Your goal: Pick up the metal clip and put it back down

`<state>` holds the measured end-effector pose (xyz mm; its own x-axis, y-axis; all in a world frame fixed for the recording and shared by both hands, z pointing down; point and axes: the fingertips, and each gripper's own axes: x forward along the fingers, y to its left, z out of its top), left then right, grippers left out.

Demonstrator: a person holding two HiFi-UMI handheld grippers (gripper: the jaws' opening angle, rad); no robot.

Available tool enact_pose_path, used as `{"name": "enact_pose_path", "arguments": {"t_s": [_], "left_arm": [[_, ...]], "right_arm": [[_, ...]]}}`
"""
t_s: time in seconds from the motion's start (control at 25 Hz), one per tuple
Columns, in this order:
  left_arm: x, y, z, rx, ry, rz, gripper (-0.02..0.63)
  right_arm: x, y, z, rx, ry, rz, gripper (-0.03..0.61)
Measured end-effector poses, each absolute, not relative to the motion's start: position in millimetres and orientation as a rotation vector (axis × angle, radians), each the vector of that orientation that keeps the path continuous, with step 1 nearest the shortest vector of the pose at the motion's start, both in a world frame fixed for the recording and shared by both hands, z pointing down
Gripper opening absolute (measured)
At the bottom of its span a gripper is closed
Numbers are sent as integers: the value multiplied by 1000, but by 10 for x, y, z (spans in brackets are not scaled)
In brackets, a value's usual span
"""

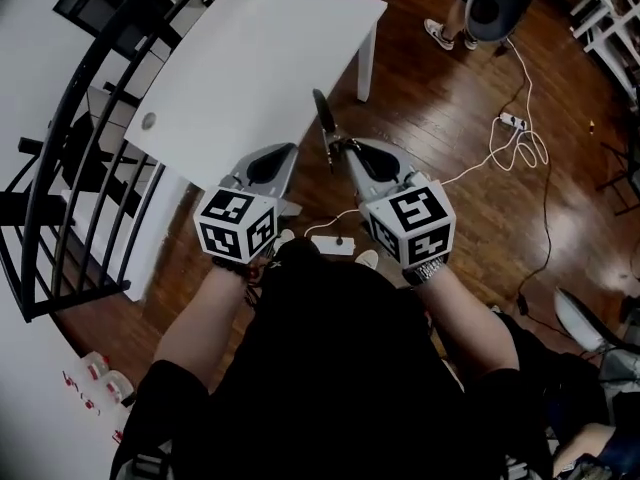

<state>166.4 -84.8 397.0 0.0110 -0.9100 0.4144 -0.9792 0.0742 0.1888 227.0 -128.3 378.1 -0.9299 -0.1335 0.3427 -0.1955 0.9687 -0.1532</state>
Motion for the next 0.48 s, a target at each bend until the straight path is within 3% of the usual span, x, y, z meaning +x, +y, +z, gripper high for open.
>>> {"name": "enact_pose_path", "arguments": {"t_s": [0.48], "left_arm": [[1972,-1179,3686,1882,-2021,157,17]], "right_arm": [[2603,-1591,3620,209,-2815,212,-6]]}}
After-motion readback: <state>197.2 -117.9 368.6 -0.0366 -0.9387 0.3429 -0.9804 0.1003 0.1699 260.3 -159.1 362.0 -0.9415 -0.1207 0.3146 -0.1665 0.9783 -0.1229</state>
